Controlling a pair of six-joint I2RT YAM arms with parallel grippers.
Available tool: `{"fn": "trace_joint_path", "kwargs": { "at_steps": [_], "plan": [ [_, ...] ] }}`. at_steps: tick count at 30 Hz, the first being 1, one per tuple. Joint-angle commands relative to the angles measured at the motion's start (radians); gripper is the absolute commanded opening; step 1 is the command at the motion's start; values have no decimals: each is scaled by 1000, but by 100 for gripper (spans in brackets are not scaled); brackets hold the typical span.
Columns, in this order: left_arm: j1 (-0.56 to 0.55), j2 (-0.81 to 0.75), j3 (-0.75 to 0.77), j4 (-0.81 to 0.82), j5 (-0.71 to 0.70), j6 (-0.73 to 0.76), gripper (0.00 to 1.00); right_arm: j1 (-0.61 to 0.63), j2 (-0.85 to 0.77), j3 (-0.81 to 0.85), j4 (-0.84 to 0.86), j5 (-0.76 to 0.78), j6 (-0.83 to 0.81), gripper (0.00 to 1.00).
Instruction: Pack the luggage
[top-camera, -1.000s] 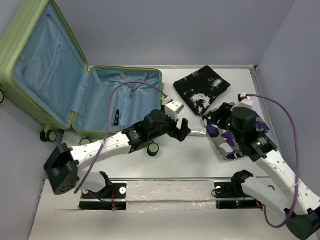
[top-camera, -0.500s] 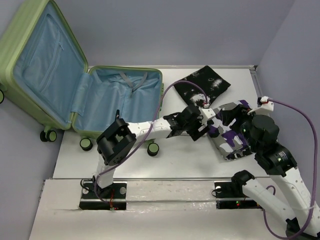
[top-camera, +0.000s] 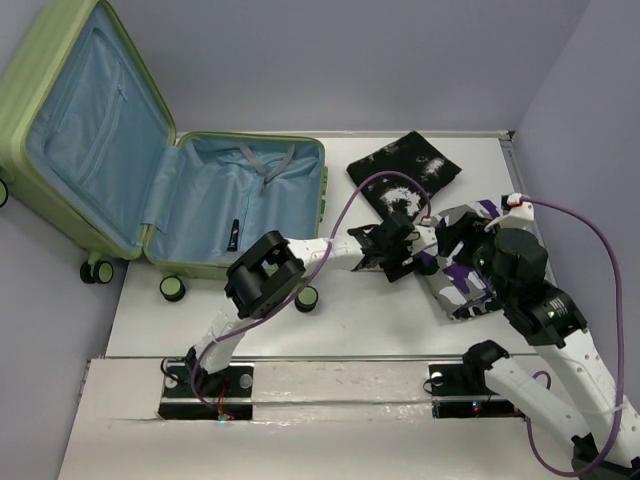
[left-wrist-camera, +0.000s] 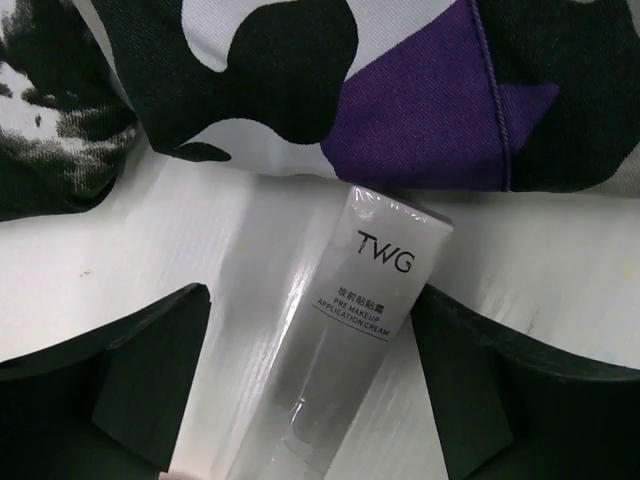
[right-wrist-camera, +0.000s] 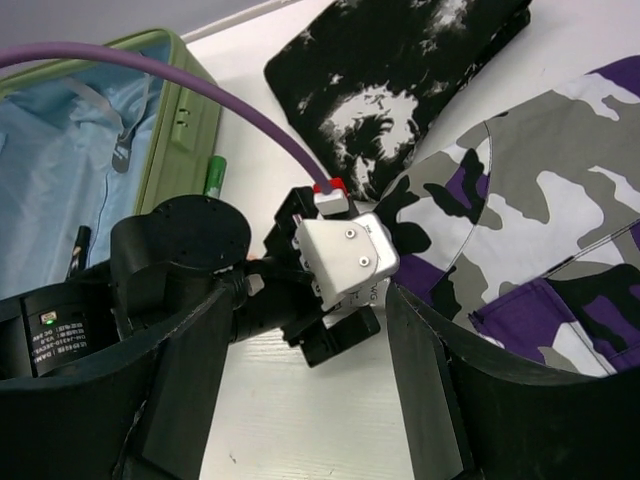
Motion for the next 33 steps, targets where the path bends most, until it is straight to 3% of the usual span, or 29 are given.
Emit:
{"fn": "trace_joint_path", "kwargs": {
  "at_steps": [1,2,3,4,5,17,20,22,25,28,30,32,33],
  "plan": [
    [-4,11,-32,-31,10,30,83,-5,-4,-11,4,-22,-9,68],
    [-4,-1,-44,-19,11,18,73,-5,0,-12,7,-24,-9,68],
    [-5,-35,-57,7,11,12,51,-5,3,-9,7,-25,-7,68],
    [-5,-55,-81,18,16,1,34,-5,8,-5,7,-28,-7,68],
    [-5,-98,-92,38,17,-2,30,-5,8,-2,7,-28,-7,68],
    [61,-578,-279,242,17,-164,23,-5,-10,6,6,-37,-56,67],
    [160,-727,-337,273,-29,-295,23,-5,43,8,17,-63,-72,67],
    [264,-829,-392,276,-139,-414,24,-5,98,-18,70,-141,-75,67],
    [427,-941,-480,256,-248,-519,30,-5,170,-58,180,-279,-64,67],
    [553,-1023,-567,232,-271,-651,37,41,284,-104,256,-304,-49,67],
    [643,-1049,-619,230,-320,-706,55,98,387,-95,313,-304,-53,67],
    [691,-1051,-636,228,-313,-741,79,139,462,-77,342,-289,-53,68],
    [725,-1046,-635,213,-303,-757,96,177,543,-66,371,-283,-58,69]
  ]
}}
